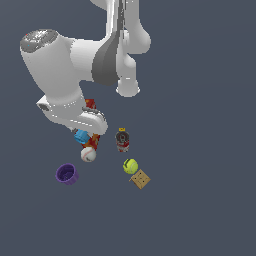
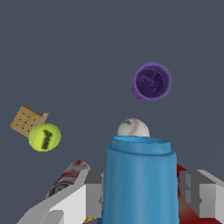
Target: Pick up a designated object from a clutter of objects.
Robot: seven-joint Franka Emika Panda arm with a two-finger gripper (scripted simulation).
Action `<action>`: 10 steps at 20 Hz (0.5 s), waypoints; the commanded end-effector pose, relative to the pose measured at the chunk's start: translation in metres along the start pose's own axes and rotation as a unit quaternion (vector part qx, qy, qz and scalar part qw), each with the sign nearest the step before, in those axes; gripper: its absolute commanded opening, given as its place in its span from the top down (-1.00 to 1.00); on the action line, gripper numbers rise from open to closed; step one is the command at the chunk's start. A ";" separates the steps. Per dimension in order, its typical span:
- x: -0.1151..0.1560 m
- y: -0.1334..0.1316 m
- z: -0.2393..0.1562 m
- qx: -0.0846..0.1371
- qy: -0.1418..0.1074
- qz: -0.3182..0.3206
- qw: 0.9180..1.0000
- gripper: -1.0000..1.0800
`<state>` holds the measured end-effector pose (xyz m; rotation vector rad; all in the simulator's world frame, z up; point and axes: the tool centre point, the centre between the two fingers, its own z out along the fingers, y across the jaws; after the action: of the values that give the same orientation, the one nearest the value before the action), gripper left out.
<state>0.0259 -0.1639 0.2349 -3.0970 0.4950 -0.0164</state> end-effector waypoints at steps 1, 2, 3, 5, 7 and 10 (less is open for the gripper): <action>0.005 0.015 -0.026 0.000 -0.001 0.000 1.000 1.00; 0.007 0.021 -0.036 -0.001 -0.001 0.001 1.000 1.00; 0.009 0.027 -0.046 -0.001 -0.001 0.001 1.000 1.00; 0.014 0.038 -0.065 -0.001 -0.002 0.001 1.000 1.00; 0.018 0.049 -0.083 -0.002 -0.003 0.002 1.000 1.00; 0.024 0.062 -0.106 -0.002 -0.003 0.002 1.000 1.00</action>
<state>0.0276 -0.2235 0.3287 -3.0990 0.5031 -0.0073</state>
